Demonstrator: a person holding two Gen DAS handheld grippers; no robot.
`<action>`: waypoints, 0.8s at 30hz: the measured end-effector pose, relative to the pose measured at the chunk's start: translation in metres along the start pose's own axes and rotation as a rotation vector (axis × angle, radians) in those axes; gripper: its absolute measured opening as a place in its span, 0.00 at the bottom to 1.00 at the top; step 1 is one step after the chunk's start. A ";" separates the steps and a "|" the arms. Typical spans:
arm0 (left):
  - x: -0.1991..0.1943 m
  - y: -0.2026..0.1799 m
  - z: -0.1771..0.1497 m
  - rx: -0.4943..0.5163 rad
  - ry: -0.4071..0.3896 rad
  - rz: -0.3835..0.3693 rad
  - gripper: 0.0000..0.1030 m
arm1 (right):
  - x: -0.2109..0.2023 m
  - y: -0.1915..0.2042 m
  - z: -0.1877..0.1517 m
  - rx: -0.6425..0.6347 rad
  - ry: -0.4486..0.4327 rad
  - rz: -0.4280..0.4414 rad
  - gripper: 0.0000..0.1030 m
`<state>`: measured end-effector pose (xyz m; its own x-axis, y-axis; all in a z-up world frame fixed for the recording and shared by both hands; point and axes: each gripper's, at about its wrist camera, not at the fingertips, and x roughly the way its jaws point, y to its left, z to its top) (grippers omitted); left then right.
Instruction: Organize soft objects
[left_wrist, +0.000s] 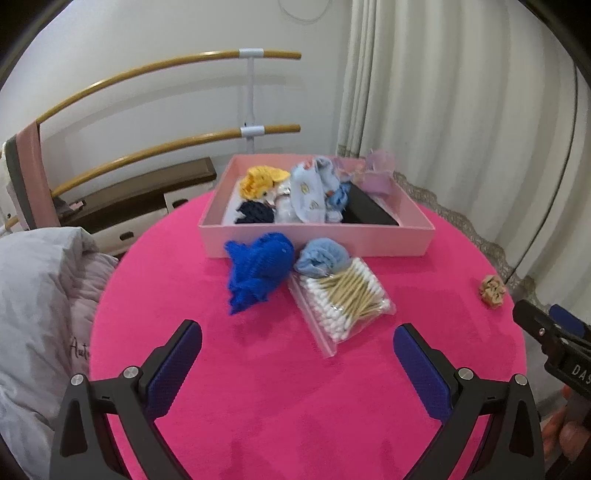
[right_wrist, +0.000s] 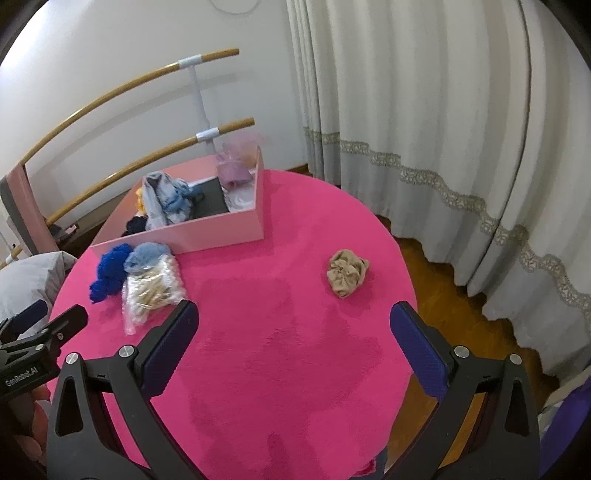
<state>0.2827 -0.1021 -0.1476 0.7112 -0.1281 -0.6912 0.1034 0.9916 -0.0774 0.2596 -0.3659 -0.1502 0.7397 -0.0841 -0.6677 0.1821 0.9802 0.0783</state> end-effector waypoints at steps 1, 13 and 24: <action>0.007 -0.004 0.001 0.000 0.010 -0.002 1.00 | 0.004 -0.002 0.000 0.003 0.006 0.000 1.00; 0.107 -0.035 0.018 -0.064 0.150 0.012 1.00 | 0.060 -0.030 0.008 0.010 0.069 -0.035 1.00; 0.159 -0.045 0.028 -0.106 0.167 0.048 0.99 | 0.102 -0.036 0.021 -0.016 0.117 -0.053 0.88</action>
<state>0.4104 -0.1672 -0.2336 0.5874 -0.0851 -0.8048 -0.0078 0.9938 -0.1108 0.3423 -0.4135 -0.2057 0.6488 -0.1155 -0.7522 0.2077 0.9778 0.0291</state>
